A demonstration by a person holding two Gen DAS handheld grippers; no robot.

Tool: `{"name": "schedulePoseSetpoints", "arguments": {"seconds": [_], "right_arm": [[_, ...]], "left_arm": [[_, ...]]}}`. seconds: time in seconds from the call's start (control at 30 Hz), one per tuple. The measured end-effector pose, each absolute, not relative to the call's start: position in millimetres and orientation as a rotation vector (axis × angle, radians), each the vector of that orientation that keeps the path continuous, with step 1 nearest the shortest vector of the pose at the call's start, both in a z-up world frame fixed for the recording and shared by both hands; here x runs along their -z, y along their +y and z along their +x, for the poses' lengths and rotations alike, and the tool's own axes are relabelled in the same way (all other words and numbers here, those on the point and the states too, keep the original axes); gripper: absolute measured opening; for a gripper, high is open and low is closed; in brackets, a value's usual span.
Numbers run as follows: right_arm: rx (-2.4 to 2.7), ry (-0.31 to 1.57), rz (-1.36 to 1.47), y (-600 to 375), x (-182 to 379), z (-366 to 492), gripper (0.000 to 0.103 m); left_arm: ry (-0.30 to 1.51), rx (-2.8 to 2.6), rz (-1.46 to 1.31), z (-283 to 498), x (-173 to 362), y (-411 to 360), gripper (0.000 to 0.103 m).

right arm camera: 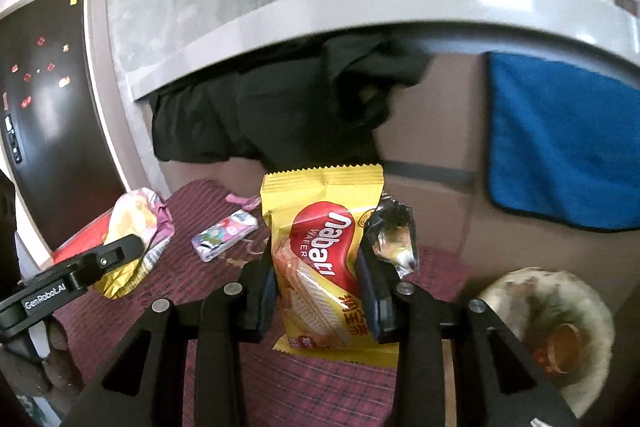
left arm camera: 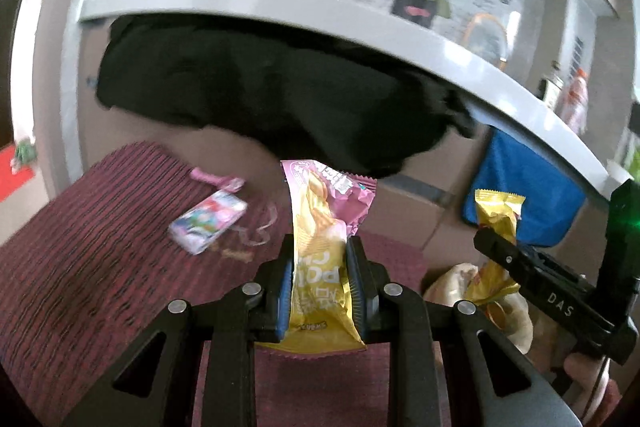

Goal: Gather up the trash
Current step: 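Carry the snack bag in the left gripper to the bin while the right gripper carries the wafer pack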

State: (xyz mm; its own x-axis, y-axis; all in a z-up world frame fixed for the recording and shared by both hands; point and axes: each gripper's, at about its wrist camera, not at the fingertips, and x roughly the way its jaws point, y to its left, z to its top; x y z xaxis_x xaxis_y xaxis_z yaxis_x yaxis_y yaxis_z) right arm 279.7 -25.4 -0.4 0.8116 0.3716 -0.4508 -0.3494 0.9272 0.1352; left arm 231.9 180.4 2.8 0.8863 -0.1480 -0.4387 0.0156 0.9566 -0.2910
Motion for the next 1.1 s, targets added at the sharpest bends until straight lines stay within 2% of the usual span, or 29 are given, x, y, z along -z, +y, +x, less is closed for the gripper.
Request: {"name": "schedulePoseSetpoints", "arguments": {"seconds": [0.5, 1.1], "right_arm": [[-0.23, 0.361, 0.046, -150, -18, 229, 0.033], [-0.152, 0.361, 0.101, -227, -3, 224, 0.033]], "left_arm": [[0.389, 0.176, -0.138, 227, -26, 33, 0.025], [0.391, 0.231, -0.081, 235, -19, -41, 0.025]]}}
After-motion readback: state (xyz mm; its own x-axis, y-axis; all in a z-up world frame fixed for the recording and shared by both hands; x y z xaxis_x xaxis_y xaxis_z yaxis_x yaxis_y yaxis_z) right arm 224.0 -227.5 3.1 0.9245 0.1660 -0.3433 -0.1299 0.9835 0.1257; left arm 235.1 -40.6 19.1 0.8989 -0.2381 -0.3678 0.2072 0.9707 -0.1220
